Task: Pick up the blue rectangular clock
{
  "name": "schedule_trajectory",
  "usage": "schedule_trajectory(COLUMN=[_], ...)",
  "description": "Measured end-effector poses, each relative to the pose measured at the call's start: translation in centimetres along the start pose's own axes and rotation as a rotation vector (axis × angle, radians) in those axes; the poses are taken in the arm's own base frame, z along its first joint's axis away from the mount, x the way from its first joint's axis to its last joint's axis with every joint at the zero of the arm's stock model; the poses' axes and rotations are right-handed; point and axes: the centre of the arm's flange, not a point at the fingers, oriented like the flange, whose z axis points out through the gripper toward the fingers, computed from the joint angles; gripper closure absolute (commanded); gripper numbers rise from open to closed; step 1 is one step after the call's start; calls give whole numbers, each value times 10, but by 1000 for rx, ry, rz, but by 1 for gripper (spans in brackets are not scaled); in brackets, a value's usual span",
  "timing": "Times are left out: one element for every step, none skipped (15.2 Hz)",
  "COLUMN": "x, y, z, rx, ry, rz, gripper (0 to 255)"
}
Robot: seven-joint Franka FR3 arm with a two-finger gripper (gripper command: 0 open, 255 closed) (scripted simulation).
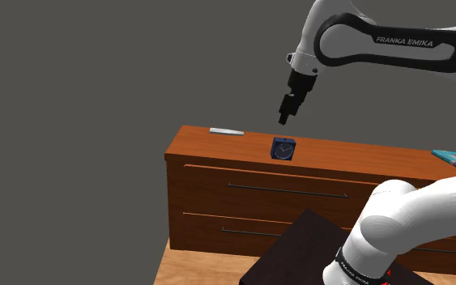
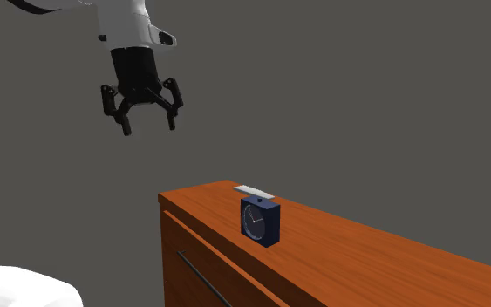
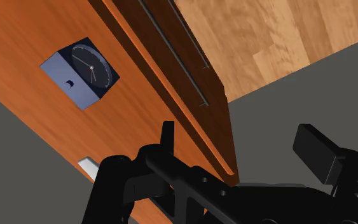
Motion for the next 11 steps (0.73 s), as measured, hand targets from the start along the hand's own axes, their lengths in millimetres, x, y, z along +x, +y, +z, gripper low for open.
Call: schedule_trajectory(x=[0, 0, 2, 3, 2, 2, 5, 4, 6, 5, 6], y=[0, 5, 15, 23, 35, 46, 57, 69, 78, 89, 102], z=[0, 4, 9, 16, 24, 32, 38, 48, 57, 68, 75], rx=[0, 3, 7, 13, 18, 24, 30, 36, 43, 49, 55], ry=[0, -2, -6, -10, -14, -18, -23, -27, -32, -37, -41], rz=[0, -7, -19, -33, -48, -64, -81, -97, -114, -131, -147], gripper=[0, 0, 0, 0, 0, 0, 0, 0, 0, 0, 0])
